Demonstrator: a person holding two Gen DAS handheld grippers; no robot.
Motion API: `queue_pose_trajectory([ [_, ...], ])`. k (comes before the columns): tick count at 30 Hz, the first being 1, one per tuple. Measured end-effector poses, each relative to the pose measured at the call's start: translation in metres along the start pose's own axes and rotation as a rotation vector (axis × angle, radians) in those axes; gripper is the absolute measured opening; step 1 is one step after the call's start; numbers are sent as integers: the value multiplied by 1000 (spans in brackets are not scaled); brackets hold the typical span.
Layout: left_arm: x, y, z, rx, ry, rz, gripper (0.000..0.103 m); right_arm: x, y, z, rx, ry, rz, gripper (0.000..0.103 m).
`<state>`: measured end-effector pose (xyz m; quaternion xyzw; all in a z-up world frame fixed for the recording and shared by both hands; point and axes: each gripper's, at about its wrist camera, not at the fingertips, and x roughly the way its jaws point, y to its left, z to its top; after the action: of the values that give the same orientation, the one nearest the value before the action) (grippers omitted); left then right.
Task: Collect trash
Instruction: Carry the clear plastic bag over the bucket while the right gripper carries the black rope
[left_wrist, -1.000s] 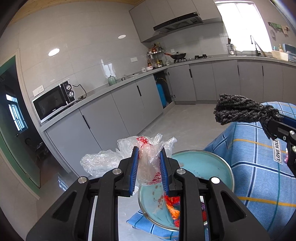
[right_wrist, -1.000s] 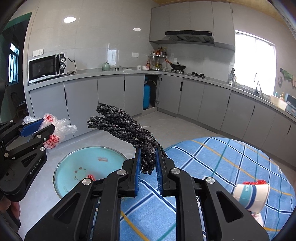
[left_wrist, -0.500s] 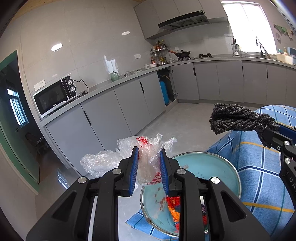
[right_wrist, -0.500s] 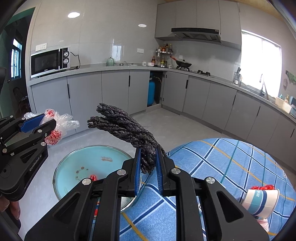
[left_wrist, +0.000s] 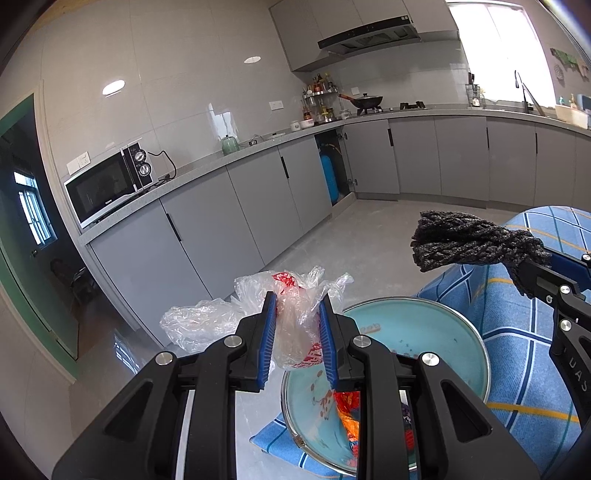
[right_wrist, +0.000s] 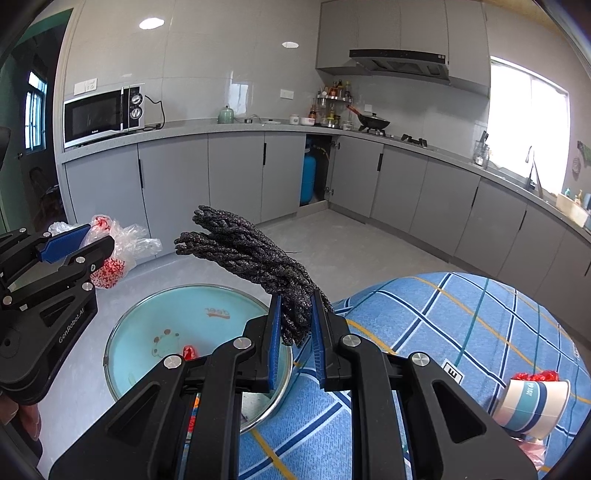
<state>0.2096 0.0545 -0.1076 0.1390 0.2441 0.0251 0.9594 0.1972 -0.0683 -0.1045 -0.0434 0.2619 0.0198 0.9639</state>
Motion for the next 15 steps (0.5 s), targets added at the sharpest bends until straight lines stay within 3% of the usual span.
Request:
queue_pose_trajectory([
  [15,5,1,-2,-1,12,0,24,9,4,-2,-12,17,21,17],
])
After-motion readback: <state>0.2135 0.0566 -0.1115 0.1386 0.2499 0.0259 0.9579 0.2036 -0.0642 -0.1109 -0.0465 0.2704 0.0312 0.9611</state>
